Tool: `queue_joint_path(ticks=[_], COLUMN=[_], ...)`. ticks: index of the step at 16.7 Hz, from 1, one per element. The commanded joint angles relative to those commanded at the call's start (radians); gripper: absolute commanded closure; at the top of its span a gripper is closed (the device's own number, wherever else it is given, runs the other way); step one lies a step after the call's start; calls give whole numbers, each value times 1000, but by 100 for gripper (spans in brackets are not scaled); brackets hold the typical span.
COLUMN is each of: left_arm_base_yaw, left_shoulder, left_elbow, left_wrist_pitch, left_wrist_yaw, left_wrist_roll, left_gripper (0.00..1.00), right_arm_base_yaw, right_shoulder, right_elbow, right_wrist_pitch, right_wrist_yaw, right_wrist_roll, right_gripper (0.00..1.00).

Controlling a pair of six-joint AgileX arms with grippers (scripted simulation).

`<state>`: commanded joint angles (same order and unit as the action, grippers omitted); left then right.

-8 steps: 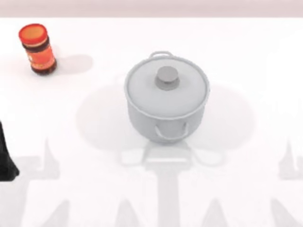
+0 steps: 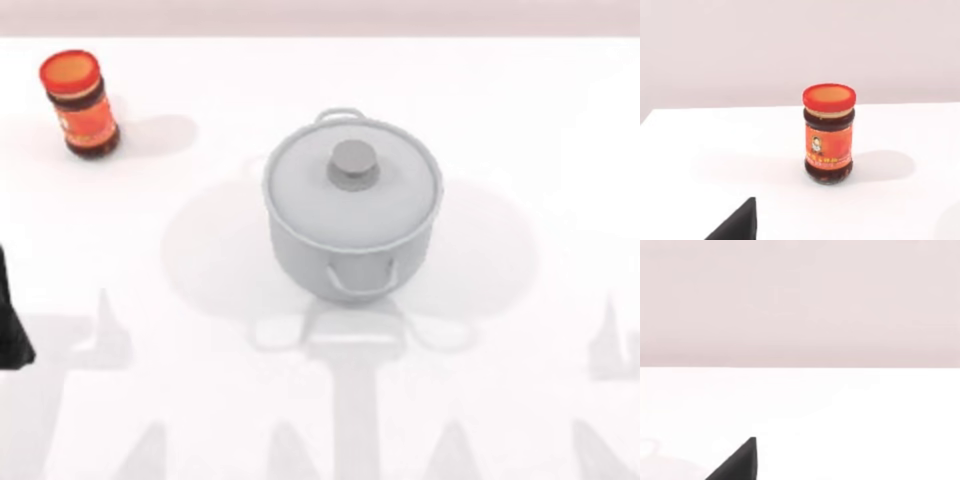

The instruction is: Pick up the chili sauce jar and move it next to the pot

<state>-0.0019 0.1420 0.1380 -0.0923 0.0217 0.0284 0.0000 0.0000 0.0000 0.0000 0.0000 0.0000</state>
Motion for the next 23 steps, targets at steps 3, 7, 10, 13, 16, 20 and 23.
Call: queue_joint_path(ticks=[3, 7, 10, 13, 16, 20, 23], left_arm_base_yaw=[-5, -11, -13, -12, -9, 1, 11], left_shoulder=[167, 473, 753, 1061, 1378, 1780, 2044], left_elbow=[156, 427, 663, 923, 1200, 1590, 1888], left_wrist_pitch=[-107, -298, -471, -656, -841, -1062, -1195], left_wrist_yaw=[26, 65, 95, 123, 146, 168, 178], left_wrist_roll=[34, 97, 154, 218, 286, 377, 444], left_gripper=[0, 0, 0, 0, 0, 0, 0], right_arm_base_yaw=[0, 0, 0, 0, 0, 0, 0], right_shoulder=[0, 0, 0, 0, 0, 0, 0], right_elbow=[0, 0, 0, 0, 0, 0, 0], right_wrist_pitch=[0, 0, 0, 0, 0, 0, 0], right_wrist_yaw=[0, 0, 0, 0, 0, 0, 0], right_wrist_roll=[0, 0, 0, 0, 0, 0, 0], right_gripper=[0, 0, 0, 0, 0, 0, 0])
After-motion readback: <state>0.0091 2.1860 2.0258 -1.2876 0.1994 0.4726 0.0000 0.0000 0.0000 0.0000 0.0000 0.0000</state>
